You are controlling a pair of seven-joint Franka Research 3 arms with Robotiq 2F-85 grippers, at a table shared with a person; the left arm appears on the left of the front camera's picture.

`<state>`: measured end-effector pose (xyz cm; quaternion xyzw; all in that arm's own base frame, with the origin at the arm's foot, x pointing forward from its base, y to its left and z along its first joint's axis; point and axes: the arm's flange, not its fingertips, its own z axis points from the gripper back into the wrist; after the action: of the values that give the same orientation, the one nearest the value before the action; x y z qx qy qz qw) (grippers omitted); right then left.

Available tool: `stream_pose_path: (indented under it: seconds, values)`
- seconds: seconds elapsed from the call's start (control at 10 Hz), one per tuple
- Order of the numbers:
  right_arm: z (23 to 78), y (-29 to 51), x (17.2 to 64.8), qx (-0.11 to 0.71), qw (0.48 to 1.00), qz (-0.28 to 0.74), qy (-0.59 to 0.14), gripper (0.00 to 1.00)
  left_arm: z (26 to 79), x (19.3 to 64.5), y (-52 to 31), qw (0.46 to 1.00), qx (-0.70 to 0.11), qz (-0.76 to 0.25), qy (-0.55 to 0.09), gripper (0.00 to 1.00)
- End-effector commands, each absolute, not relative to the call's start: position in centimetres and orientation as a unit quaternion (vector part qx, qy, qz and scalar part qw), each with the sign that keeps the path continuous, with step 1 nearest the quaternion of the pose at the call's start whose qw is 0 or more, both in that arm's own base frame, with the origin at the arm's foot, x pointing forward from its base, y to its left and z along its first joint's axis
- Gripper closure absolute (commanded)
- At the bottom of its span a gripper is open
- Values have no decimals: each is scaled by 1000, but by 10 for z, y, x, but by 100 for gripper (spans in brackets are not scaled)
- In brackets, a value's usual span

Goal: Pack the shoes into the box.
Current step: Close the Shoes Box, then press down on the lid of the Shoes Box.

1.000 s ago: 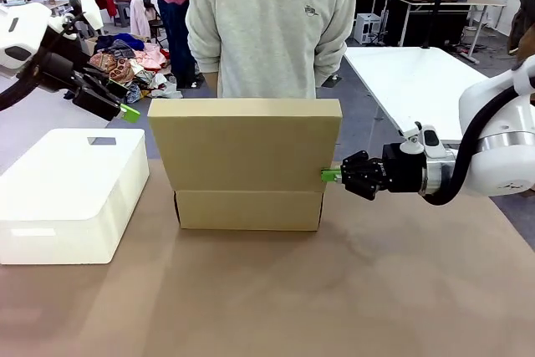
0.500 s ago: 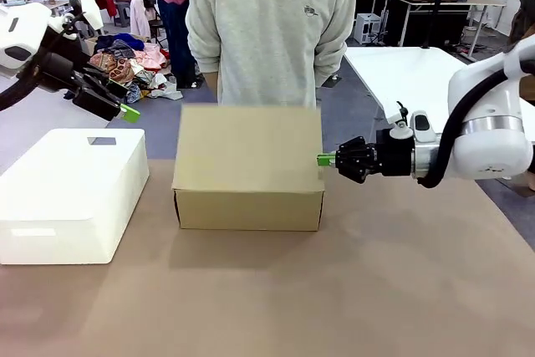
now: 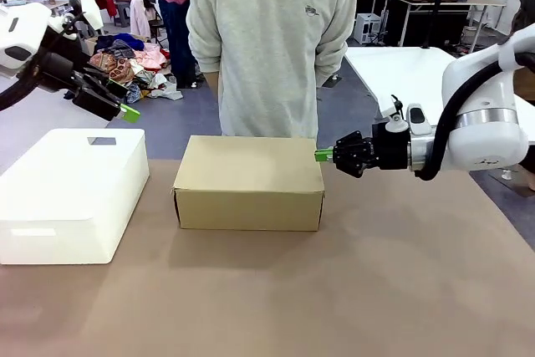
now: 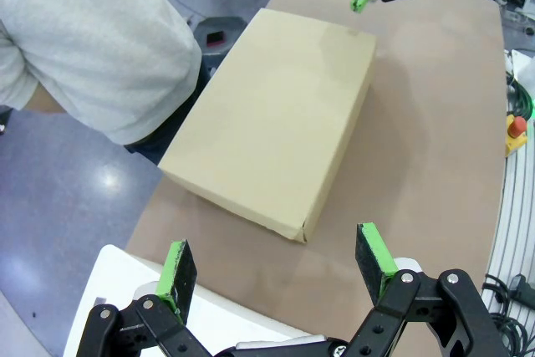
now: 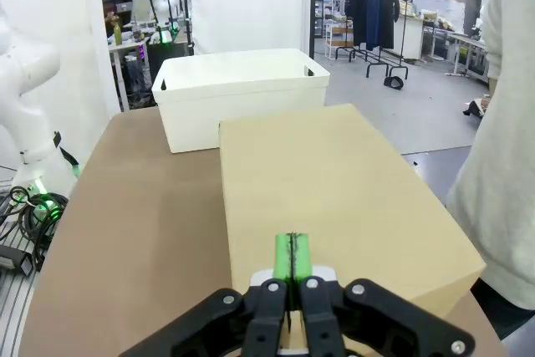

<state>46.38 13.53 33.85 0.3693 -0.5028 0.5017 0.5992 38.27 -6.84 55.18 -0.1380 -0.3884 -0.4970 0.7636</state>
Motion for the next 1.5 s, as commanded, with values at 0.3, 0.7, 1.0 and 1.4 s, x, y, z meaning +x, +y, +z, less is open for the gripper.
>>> stream_pose_path:
  seconds: [0.3,0.7,1.0,1.4]
  values:
    - [337,135,463,366,602,497,-506,100,552,385,-66,757,-144,-502,-393,0]
    - [337,135,463,366,602,497,-506,100,552,385,-66,757,-144,-502,-393,0]
    - [376,135,450,378,644,483,-457,100,552,385,-66,757,-144,-502,-393,0]
    - [424,141,430,351,720,465,-377,41,552,385,-66,757,-144,-502,-393,0]
